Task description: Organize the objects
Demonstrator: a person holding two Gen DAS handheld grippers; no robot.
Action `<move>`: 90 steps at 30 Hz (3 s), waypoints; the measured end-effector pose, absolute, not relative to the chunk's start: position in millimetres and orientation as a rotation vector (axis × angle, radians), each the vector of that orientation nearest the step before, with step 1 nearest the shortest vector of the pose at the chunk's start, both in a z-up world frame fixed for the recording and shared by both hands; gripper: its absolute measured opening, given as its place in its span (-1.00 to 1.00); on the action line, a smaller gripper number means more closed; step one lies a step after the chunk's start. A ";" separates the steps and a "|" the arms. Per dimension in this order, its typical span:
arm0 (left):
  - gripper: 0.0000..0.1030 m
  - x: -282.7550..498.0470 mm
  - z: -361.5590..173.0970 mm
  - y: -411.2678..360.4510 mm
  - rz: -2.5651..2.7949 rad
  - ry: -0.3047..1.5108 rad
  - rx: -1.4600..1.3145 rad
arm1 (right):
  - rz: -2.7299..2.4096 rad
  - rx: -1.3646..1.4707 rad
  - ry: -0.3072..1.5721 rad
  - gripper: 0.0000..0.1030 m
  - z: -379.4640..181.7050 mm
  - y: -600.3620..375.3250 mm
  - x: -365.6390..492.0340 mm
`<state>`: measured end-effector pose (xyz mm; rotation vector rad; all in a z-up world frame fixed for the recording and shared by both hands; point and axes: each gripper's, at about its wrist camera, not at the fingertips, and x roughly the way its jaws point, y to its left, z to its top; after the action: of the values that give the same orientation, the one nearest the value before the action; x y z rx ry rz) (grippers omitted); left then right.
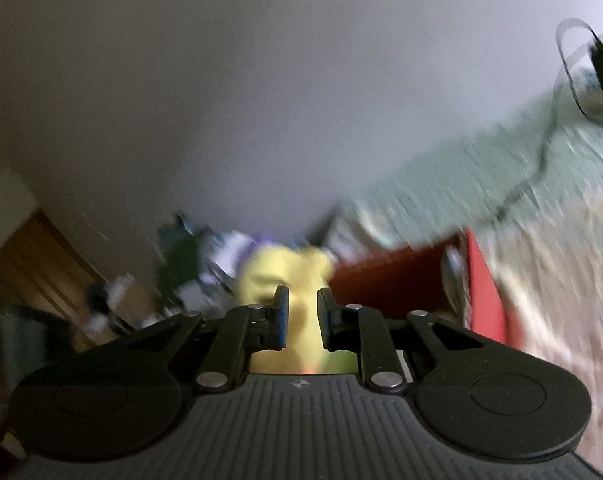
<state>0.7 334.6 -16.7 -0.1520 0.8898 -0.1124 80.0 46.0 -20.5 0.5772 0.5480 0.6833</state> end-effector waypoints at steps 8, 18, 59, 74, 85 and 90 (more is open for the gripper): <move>0.85 5.2 -30.2 322.7 -0.055 0.937 -0.138 | 0.778 0.517 0.637 -0.68 -27.8 69.7 97.1; 0.86 -0.5 -18.9 324.2 0.035 0.943 -0.127 | 0.811 0.517 0.688 -0.64 -27.4 65.7 97.0; 0.93 -2.9 -7.8 134.5 0.051 0.936 0.171 | 0.204 0.253 0.743 0.49 -19.5 -92.9 24.5; 0.94 0.5 -13.5 146.2 0.091 0.970 0.169 | 0.160 0.226 0.785 0.55 -21.4 -88.6 24.5; 0.94 0.9 4.2 193.5 0.148 0.960 0.154 | 0.219 0.166 0.801 0.55 -0.5 -40.7 36.5; 0.94 4.2 9.8 232.3 0.193 0.979 0.096 | 0.261 0.134 0.808 0.57 11.5 -10.6 41.2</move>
<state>4.2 232.3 9.8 0.0965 0.9794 0.1934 41.2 -10.6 11.5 0.1345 0.8085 0.2613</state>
